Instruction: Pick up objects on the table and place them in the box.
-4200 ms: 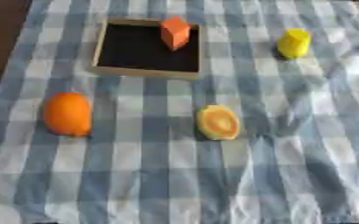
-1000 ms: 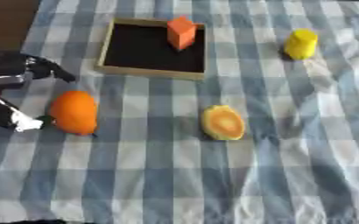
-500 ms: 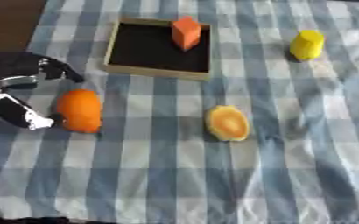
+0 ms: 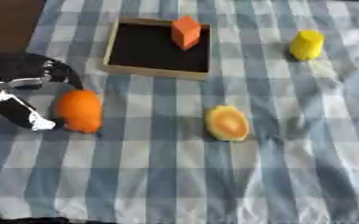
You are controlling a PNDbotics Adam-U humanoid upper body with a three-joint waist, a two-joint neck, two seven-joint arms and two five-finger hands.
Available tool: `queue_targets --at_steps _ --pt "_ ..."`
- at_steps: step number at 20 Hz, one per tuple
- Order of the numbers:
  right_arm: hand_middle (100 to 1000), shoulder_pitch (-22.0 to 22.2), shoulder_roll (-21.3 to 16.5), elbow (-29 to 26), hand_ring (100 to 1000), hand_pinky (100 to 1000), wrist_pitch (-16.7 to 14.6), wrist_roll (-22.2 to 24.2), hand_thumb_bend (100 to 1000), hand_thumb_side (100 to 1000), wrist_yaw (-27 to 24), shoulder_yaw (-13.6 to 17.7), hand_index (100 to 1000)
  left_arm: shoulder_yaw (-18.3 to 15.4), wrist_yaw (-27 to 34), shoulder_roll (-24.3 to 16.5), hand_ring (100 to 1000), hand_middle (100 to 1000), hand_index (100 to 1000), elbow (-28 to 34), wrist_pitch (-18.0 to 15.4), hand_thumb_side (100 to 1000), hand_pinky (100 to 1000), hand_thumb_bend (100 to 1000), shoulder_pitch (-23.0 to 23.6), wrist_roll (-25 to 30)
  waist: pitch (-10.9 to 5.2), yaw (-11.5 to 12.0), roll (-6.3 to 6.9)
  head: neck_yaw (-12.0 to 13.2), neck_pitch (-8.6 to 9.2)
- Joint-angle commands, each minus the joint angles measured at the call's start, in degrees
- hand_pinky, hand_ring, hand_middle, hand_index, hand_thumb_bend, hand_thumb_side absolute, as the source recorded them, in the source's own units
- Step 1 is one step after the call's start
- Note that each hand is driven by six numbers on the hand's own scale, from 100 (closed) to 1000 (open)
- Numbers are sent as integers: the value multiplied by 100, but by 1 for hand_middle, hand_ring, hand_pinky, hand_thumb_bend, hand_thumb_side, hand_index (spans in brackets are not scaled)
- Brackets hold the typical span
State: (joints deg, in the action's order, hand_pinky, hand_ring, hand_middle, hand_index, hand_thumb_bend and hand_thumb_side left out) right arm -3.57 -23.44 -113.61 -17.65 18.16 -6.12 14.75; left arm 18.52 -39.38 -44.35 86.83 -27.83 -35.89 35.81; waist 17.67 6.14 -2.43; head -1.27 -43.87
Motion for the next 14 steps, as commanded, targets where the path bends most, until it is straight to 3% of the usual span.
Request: queue_targets --at_steps 1,4,6,14 --pt "333 -31 -66 -98 1000 1000 -14 27 100 470 20 24 897 -9 -143 -60 870 782 796 -31 -253 416 871 313 -105 129 -70 -7 35 -27 -25" --pt "332 -22 -47 -98 1000 1000 -2 38 100 470 29 26 898 -9 -163 -13 850 757 773 -44 -206 263 846 261 -120 18 -65 -5 32 -39 -25" --pt "332 -19 -36 -98 1000 1000 6 42 100 470 35 29 897 -10 -138 20 835 740 769 -41 -144 222 828 234 -117 -76 -63 -3 29 -57 -25" --pt "331 5 -16 -98 1000 1000 -20 34 100 470 41 40 897 -32 -55 67 774 668 695 130 -13 237 756 113 -98 -311 -59 -26 7 -183 -24"
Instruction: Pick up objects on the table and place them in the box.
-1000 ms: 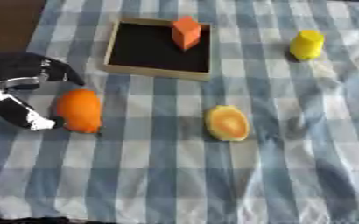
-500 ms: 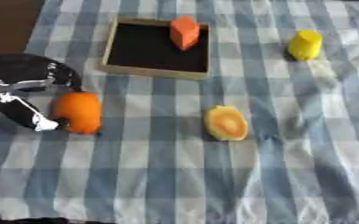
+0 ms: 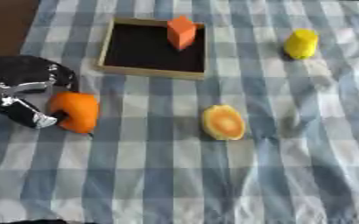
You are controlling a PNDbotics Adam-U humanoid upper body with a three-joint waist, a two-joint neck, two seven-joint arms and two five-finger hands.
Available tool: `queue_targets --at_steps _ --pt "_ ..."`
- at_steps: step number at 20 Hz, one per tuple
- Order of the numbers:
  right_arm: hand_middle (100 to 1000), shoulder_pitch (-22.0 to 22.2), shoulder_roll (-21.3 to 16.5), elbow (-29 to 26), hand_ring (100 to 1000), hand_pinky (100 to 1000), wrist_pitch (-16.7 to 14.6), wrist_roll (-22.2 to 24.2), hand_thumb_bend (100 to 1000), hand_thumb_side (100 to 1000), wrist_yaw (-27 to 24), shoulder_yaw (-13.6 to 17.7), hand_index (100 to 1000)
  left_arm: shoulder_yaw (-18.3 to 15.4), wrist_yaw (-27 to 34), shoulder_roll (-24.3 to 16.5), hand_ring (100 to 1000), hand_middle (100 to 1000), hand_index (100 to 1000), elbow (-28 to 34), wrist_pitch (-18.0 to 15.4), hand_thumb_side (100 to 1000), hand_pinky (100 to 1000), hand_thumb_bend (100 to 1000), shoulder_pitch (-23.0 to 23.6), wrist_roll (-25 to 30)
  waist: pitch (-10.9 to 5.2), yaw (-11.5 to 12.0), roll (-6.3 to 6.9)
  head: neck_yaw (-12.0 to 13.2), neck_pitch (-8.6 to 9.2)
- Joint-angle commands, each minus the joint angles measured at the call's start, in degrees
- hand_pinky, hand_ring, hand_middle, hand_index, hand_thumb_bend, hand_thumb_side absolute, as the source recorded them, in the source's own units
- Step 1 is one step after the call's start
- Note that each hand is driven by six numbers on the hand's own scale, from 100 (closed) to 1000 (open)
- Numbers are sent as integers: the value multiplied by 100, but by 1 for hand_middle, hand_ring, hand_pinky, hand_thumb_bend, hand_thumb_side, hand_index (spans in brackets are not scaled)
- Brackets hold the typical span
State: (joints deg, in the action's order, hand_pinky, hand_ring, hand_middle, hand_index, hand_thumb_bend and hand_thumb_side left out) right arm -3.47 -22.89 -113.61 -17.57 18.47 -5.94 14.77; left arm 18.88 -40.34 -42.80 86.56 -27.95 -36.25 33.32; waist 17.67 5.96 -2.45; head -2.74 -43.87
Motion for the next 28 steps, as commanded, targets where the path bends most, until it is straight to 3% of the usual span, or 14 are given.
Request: queue_targets --at_steps 1,5,14,21,28 --pt "331 -2 -66 -98 1000 1000 -27 6 100 470 25 38 897 -87 58 -93 764 656 680 234 0 237 746 100 -72 -86 -59 -8 8 -45 -23" --pt "330 5 -65 -98 1000 1000 -29 5 100 470 27 41 897 -236 211 -85 720 598 588 577 83 232 706 100 -178 -248 -67 0 9 -65 -20" --pt "330 42 -82 -98 1000 1000 -39 -3 100 470 1 47 896 -659 427 447 706 590 559 601 517 218 685 100 -864 -593 -131 -29 22 -103 -15" --pt "331 30 -122 -98 1000 1000 -79 -15 100 470 -48 37 896 -890 58 1140 703 585 560 -338 752 217 675 100 -1677 -732 -158 -65 21 -83 16" --pt "333 -4 -156 -98 1000 1000 -141 -25 100 470 -105 24 895 -1046 -780 1705 705 588 568 -1700 616 221 677 100 -2190 -1084 -147 -124 4 -7 71"
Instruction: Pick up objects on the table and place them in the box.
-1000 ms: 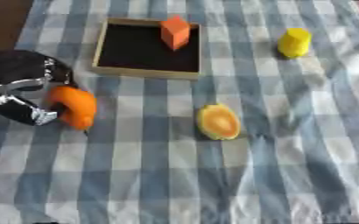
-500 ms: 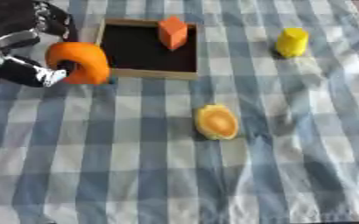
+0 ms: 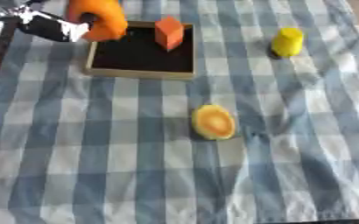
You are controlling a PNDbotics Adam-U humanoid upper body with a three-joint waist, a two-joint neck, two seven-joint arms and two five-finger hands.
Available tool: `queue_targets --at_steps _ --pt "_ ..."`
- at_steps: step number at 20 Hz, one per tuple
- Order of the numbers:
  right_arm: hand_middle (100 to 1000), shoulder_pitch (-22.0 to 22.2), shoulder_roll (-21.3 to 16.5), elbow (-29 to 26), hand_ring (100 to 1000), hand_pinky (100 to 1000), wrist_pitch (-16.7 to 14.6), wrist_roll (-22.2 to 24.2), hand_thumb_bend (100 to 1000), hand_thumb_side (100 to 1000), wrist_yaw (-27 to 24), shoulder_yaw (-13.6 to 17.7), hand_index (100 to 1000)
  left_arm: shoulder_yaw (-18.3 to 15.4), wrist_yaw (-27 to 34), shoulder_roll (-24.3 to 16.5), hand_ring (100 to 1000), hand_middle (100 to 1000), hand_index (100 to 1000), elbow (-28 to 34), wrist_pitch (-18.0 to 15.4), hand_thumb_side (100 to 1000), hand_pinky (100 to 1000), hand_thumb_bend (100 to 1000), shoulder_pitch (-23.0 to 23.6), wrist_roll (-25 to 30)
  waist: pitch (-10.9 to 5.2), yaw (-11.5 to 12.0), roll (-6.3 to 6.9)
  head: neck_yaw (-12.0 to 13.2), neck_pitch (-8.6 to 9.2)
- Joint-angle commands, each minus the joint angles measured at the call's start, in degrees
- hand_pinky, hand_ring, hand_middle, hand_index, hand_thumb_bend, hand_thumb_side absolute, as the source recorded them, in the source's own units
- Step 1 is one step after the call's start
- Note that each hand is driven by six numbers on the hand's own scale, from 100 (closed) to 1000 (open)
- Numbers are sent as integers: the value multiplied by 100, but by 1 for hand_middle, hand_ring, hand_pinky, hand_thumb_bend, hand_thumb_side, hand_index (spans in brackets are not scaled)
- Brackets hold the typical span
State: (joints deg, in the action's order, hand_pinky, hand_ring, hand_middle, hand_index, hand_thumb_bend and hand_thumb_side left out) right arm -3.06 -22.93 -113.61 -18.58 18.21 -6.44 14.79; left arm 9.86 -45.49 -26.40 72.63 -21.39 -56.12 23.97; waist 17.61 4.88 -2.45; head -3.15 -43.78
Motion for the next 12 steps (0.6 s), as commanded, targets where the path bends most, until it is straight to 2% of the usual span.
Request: queue_targets --at_steps 1,6,12 --pt "333 -45 -151 -98 1000 1000 -43 2 100 467 -58 23 895 -179 -383 124 704 587 567 -466 -64 213 674 100 -242 -218 -137 -21 1 42 70" --pt "332 -59 -115 -98 1000 1000 -21 26 100 470 -61 16 896 -343 -753 414 700 583 567 -1080 -145 246 665 100 -374 -519 -118 -46 -11 52 118" --pt "330 -63 -63 -98 1000 1000 -12 63 100 466 -53 11 897 -566 -1127 713 693 576 565 -1572 -44 252 649 100 -463 -923 -83 -88 -47 81 159"
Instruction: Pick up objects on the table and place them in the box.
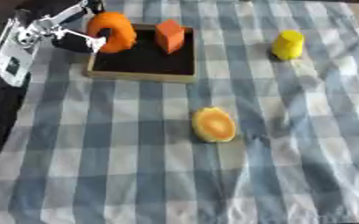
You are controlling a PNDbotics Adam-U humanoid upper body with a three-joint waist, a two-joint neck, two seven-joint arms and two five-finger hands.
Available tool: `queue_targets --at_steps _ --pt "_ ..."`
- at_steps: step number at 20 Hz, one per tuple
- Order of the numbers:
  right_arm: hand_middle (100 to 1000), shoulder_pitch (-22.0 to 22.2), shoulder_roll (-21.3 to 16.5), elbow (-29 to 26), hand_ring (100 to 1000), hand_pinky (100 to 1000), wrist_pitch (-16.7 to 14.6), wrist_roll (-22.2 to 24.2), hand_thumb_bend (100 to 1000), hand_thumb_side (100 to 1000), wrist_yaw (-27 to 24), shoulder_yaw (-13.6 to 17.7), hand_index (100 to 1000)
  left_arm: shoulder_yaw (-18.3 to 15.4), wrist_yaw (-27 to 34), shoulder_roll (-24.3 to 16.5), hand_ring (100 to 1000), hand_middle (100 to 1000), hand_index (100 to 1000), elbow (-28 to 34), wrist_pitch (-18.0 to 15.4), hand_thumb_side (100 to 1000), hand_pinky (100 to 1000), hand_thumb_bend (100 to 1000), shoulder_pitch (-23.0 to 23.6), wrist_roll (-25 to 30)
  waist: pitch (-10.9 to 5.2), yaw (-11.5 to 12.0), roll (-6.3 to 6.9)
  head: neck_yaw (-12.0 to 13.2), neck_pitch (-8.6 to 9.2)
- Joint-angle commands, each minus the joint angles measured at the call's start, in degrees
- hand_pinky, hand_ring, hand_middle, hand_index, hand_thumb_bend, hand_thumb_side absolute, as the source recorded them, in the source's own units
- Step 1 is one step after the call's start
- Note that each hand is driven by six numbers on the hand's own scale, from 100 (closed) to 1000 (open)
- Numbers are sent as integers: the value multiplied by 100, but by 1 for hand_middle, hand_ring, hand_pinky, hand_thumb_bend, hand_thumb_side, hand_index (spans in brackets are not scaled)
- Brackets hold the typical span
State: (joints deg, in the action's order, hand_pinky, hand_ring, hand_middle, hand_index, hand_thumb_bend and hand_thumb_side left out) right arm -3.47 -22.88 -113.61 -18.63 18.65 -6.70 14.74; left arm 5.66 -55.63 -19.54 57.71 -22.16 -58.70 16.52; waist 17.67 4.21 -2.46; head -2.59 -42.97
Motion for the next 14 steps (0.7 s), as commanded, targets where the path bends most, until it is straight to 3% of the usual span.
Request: queue_targets --at_steps 1,9,14 --pt "330 -25 -60 -98 1000 1000 -6 23 100 470 -25 15 897 -185 -138 68 690 573 563 -138 43 255 644 100 -221 -244 -84 -26 -50 28 85" --pt "327 -34 1 -98 1000 1000 40 88 100 470 8 -1 898 -400 -318 222 690 574 563 -363 112 262 643 100 -358 -623 -48 -37 -57 35 118" --pt "326 -29 17 -98 1000 1000 46 115 100 470 28 -8 898 -452 -585 200 697 581 571 -431 87 212 654 100 -425 -862 -29 -45 -56 26 127"
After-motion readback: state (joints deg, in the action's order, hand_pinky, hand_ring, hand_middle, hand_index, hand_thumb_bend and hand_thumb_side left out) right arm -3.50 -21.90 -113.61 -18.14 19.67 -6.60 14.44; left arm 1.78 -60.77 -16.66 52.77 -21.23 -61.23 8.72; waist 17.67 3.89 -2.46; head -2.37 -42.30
